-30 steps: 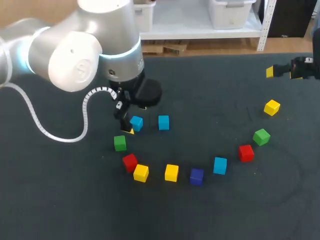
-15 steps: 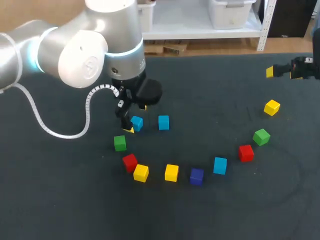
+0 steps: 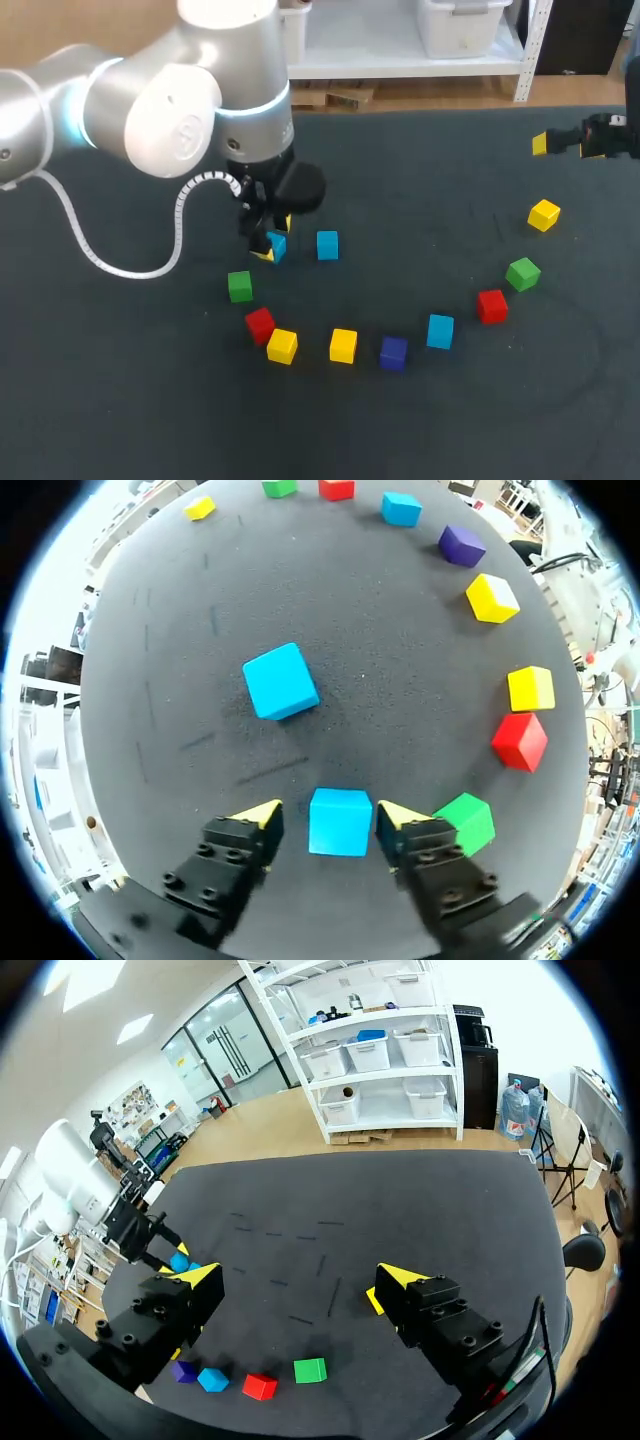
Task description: Place the blue cubes, place green cubes on the blue cubes, place the yellow cubes on the green cubes, then place the red cubes on the yellow cubes, and place purple cube on the red cubes.
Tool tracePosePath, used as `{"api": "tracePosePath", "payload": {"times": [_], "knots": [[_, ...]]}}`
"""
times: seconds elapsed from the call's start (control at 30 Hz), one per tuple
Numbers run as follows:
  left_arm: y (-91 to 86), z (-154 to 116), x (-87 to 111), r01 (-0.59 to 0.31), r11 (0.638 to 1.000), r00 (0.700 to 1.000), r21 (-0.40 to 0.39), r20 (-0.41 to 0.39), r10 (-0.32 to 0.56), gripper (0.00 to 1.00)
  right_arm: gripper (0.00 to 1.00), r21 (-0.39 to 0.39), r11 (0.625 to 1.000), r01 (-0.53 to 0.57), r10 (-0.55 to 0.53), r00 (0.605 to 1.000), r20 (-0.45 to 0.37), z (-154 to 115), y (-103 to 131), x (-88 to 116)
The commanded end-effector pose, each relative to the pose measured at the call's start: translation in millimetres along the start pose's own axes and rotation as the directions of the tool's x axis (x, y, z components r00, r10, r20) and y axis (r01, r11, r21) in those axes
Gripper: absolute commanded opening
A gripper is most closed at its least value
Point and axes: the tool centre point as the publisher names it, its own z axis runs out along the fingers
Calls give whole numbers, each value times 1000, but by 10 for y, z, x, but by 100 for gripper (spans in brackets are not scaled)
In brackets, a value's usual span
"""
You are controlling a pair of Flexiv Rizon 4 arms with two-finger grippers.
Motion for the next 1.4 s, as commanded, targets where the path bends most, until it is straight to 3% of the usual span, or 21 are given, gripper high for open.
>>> {"api": "tracePosePath", "payload": {"times": [0.03,0.1,0.13,0.4,0.73,1.03,1.4], "knots": [[12,21,9,0,1000,1000,1,2,0,35,100,0,1000,0,0,1000,0,0,0,0],[11,24,10,0,1000,1000,1,1,0,18,100,0,1000,0,0,1000,0,0,0,0],[9,24,11,1,1000,1000,-1,1,-1,0,100,0,1000,0,0,1000,0,0,0,0],[0,-42,-55,19,1000,1000,-19,0,-19,0,100,0,1000,0,0,1000,0,0,0,0],[54,-94,-173,187,982,982,-2,5,-187,0,100,0,1000,0,0,1000,0,0,0,0],[86,-90,-328,285,958,958,11,34,-286,0,100,0,1000,0,0,1000,0,0,0,0],[132,-12,-393,338,940,940,47,22,-339,0,100,0,1000,0,0,1000,0,0,0,0]]}}
